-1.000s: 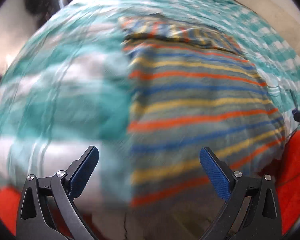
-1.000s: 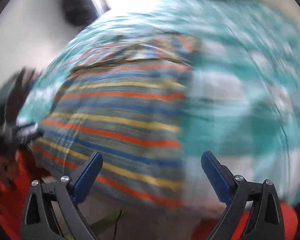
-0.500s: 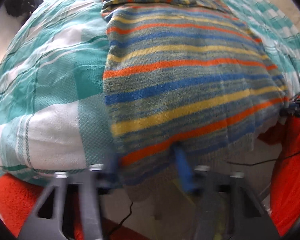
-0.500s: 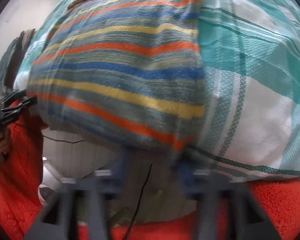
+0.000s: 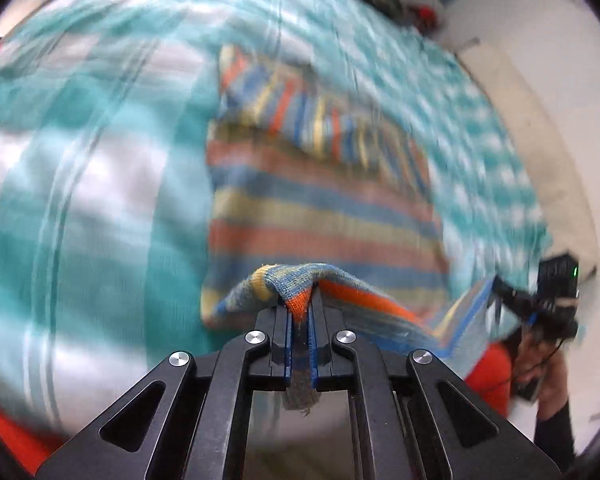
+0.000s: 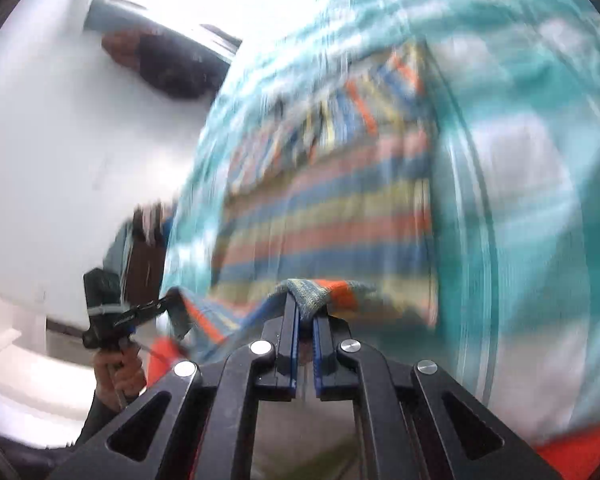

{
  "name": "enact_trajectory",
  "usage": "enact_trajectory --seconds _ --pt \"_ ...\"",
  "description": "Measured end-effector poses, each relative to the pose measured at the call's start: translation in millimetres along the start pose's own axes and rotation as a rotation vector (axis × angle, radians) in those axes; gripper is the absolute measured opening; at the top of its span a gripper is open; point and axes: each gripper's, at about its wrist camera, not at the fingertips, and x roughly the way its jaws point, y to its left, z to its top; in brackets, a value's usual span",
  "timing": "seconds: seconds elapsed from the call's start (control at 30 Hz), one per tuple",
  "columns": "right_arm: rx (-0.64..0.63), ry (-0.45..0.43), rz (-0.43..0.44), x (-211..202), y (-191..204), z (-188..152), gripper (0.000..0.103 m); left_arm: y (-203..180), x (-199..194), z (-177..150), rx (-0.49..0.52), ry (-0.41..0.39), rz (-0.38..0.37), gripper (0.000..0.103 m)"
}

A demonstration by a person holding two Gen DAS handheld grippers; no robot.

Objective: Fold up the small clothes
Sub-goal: 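Grasp the sweater hem with both grippers, then lift the hem with both grippers and fold it over toward the collar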

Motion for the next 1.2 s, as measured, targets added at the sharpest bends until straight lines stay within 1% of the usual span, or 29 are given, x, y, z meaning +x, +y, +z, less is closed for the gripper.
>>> enact_trajectory --seconds 0.03,0.07,0.1,0.17,0.23,0.3,0.33,0.37,0.4,0.43,0.47,0.5,0.53,0.57,0.6,0.67,0.73,0.8,0.87,0.9,0.93,0.97,1.0,1.03,1.07,1.1,1.13,1.17,1.2 --pt "0.013 -0.022 0.012 5.7 -1.5 17.3 0.005 0.9 7.9 25.9 -0.02 -0.023 -0.014 0.004" --pt "0.025 -0.049 0.02 11.0 -5.3 38.5 0.005 2.4 12.8 37.9 -0.036 -0.032 -0.024 0.004" --pt "0.032 -0.071 0.02 21.2 -2.9 53.6 0.005 2.2 23.1 58.9 -0.058 -0.042 -0.033 0.004" --pt "0.078 -0.12 0.035 38.4 -10.1 96.4 0.005 8.8 42.5 96.3 -0.102 -0.054 -0.036 0.004" --pt "0.132 -0.135 0.034 55.1 -17.5 125.8 0.005 18.2 71.5 136.7 -0.148 -0.049 -0.021 0.004" --pt "0.174 -0.138 0.014 75.4 -30.9 160.1 0.005 26.4 87.2 151.1 -0.167 -0.046 -0.005 0.004" --pt "0.187 -0.136 0.0 81.9 -34.8 167.3 0.005 29.5 100.8 167.7 -0.176 -0.046 0.011 0.004" --pt "0.213 -0.14 -0.004 93.4 -46.7 183.1 0.005 30.6 106.7 173.6 -0.181 -0.043 0.014 0.004" --pt "0.225 -0.146 0.008 99.0 -51.8 188.9 0.005 33.8 115.5 182.4 -0.188 -0.039 0.011 0.006" --pt "0.244 -0.156 0.007 104.6 -60.4 196.0 0.008 37.3 124.5 191.0 -0.201 -0.027 0.016 0.006" --pt "0.271 -0.18 -0.018 108.8 -68.6 200.9 0.014 41.3 130.1 195.8 -0.224 -0.018 0.026 0.007" --pt "0.301 -0.213 -0.012 108.5 -77.3 203.6 0.021 49.9 131.8 202.9 -0.268 -0.026 0.017 0.014" --pt "0.316 -0.232 0.001 107.3 -82.1 206.5 0.035 55.5 128.0 206.9 -0.295 -0.043 -0.002 0.023" --pt "0.326 -0.26 0.015 102.5 -86.9 210.3 0.04 61.4 121.9 209.6 -0.319 -0.07 -0.017 0.041" --pt "0.321 -0.274 0.016 98.0 -88.5 212.9 0.04 68.5 111.1 212.6 -0.346 -0.118 -0.014 0.057" --pt "0.274 -0.252 0.01 89.6 -81.6 216.3 0.04 74.2 96.0 212.5 -0.352 -0.168 0.001 0.066" --pt "0.216 -0.174 0.027 85.8 -69.7 210.7 0.04 72.8 81.6 207.9 -0.309 -0.178 0.015 0.066" --pt "0.154 -0.046 0.035 91.1 -54.2 205.6 0.04 62.7 77.1 201.5 -0.222 -0.147 0.056 0.066" --pt "0.094 0.084 0.02 107.1 -38.5 200.8 0.04 45.1 79.1 189.6 -0.098 -0.079 0.061 0.066" --pt "0.077 0.134 0.008 116.4 -34.2 200.0 0.04 38.3 83.1 186.1 -0.043 -0.025 0.032 0.066" --pt "0.067 0.184 -0.003 128.6 -30.7 201.1 0.04 26.5 95.0 179.7 0.019 0.069 -0.026 0.067" --pt "0.053 0.257 -0.023 147.6 -28.2 204.1 0.04 20.5 103.7 177.9 0.044 0.124 -0.051 0.068" --pt "0.052 0.29 -0.045 160.2 -27.9 205.3 0.04 13.1 118.6 176.3 0.07 0.184 -0.061 0.068" --pt "0.07 0.316 -0.075 175.9 -30.1 211.0 0.04 9.7 130.4 178.6 0.078 0.201 -0.029 0.068" --pt "0.086 0.316 -0.074 181.6 -31.7 213.7 0.04 8.0 139.4 183.3 0.07 0.203 -0.003 0.068" --pt "0.106 0.292 -0.052 189.2 -32.3 223.4 0.04 8.3 145.7 190.4 0.05 0.197 -0.003 0.067" --pt "0.117 0.232 -0.024 189.1 -28.8 233.3 0.04 11.4 150.8 204.0 0.004 0.173 -0.022 0.067" --pt "0.124 0.119 0.025 179.8 -23.4 245.0 0.04 15.9 148.8 220.7 -0.057 0.12 -0.05 0.066" --pt "0.13 0.034 0.07 168.5 -18.8 250.5 0.04 19.2 143.2 230.7 -0.099 0.072 -0.079 0.066"
